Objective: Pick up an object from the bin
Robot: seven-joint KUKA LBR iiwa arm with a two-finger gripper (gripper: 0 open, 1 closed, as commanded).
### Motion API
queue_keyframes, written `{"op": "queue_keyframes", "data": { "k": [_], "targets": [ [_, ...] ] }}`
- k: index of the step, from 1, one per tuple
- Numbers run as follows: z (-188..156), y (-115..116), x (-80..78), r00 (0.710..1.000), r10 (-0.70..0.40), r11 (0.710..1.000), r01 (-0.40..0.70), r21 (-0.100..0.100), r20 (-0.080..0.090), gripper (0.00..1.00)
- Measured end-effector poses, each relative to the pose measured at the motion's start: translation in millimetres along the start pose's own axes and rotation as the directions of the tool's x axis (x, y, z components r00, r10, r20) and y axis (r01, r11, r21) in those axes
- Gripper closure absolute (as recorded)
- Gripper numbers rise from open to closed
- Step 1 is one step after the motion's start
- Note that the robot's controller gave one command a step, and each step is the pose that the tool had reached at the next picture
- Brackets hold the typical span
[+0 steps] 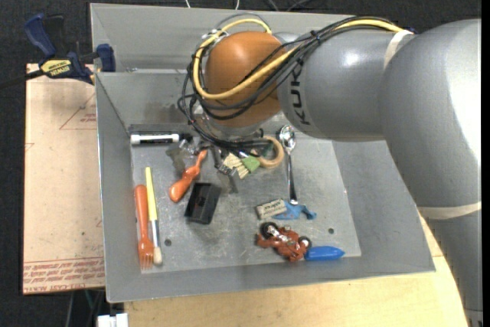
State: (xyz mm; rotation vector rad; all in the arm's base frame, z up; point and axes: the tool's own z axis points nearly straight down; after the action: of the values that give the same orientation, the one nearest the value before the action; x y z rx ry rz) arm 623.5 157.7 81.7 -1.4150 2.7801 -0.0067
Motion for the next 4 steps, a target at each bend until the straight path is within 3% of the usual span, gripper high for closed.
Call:
{"op": "queue_keyframes", "data": {
  "k": [1, 3, 4],
  "targets": [
    [11, 24, 7.1, 0.975, 0.222, 0.975, -0.223, -0.013, -0.016, 1.0],
    [-2, 25, 7.7, 0.975, 0.223, 0.975, -0.223, -0.015, -0.018, 1.0],
    [-28, 25, 6.5, 0.974, 0.225, 0.974, -0.225, -0.015, -0.015, 1.0]
  ]
}}
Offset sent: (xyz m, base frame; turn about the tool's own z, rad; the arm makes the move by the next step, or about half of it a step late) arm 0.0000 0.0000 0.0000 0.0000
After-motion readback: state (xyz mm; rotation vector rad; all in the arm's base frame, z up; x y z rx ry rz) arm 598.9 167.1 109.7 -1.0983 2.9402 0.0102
